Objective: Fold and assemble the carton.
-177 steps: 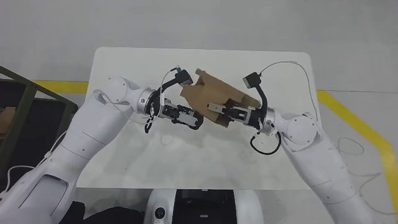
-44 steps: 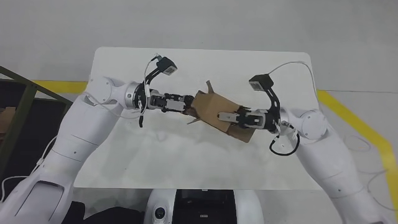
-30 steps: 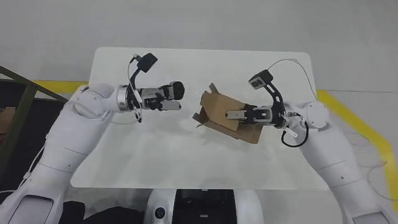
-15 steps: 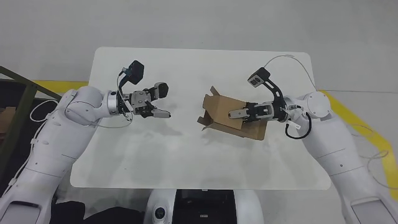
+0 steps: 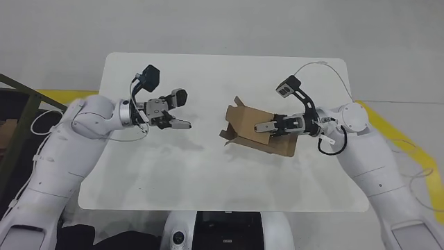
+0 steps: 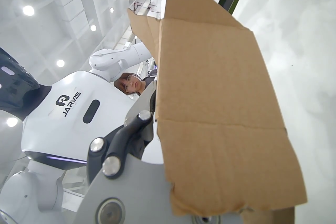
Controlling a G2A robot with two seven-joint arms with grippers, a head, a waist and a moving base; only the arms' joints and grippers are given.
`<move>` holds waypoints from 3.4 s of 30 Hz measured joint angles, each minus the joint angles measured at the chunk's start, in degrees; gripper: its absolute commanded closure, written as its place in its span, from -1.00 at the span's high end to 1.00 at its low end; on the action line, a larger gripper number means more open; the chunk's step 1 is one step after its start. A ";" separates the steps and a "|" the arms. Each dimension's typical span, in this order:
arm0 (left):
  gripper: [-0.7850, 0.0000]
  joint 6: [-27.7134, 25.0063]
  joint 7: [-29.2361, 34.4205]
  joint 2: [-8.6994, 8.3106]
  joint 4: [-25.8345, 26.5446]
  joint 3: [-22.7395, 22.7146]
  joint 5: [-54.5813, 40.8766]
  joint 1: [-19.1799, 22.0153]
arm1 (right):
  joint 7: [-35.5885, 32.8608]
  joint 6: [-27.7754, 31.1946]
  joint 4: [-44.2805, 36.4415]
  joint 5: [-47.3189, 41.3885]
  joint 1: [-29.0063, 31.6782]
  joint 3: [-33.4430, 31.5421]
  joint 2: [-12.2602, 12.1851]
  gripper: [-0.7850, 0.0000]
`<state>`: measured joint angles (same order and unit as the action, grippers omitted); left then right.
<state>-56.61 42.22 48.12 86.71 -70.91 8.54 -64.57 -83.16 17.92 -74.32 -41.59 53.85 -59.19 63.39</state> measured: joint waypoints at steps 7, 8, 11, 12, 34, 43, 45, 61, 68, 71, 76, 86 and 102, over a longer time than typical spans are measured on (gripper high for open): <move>1.00 -1.40 -8.10 0.59 2.55 1.17 14.19 -1.60 | -4.96 -1.76 3.85 1.27 -3.81 1.91 0.28 -1.00; 1.00 -1.39 -9.67 0.62 3.15 1.77 15.80 -1.70 | -4.92 -1.63 5.36 0.72 -4.72 2.54 0.41 -1.00; 1.00 -1.39 -14.73 0.56 3.97 3.40 19.22 -1.79 | -4.84 -1.62 8.57 -1.03 -6.70 4.06 0.76 -1.00; 1.00 -1.39 -16.45 0.51 4.22 4.00 20.38 -1.73 | -4.84 -1.63 9.42 -1.50 -7.18 4.43 0.85 -1.00; 1.00 -1.39 -73.22 -4.91 -1.71 25.38 59.69 5.38 | -4.84 -1.62 8.80 -3.94 -8.80 7.85 0.24 -1.00; 1.00 -1.39 -78.80 -6.68 -2.03 38.43 58.12 12.17 | -4.48 -1.25 8.58 -7.30 -7.65 6.72 0.78 -1.00; 1.00 -1.39 -79.84 -7.04 -1.71 41.04 57.14 14.02 | -4.62 -1.39 8.16 -7.25 -7.36 6.52 0.90 -1.00; 1.00 -1.39 -84.49 -7.96 -1.66 54.11 56.02 25.48 | -4.84 -1.62 7.07 -5.44 -6.87 7.69 2.11 -1.00; 1.00 -1.39 -87.17 -8.59 -5.15 56.64 55.96 29.79 | -4.84 -1.62 7.29 -5.40 -6.92 7.55 2.27 -1.00; 1.00 -1.39 -88.36 -9.02 -5.73 57.41 56.30 30.99 | -4.84 -1.62 7.22 -5.37 -6.81 7.34 2.30 -1.00; 1.00 -1.39 -88.51 -9.66 -4.43 58.26 55.94 31.86 | -4.84 -1.62 6.83 -5.29 -6.68 7.39 2.53 -1.00; 1.00 -1.39 -88.50 -9.71 -2.24 60.74 55.48 32.50 | -4.84 -1.61 6.30 -5.20 -6.42 7.34 2.81 -1.00; 1.00 -1.39 -88.50 -8.03 -1.51 61.17 53.08 32.95 | -4.84 -1.62 5.33 -4.70 -6.38 8.65 3.40 -1.00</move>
<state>-58.00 -46.28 40.09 85.20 -9.74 61.62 -31.62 -88.00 16.30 -68.99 -46.28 47.48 -50.54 66.79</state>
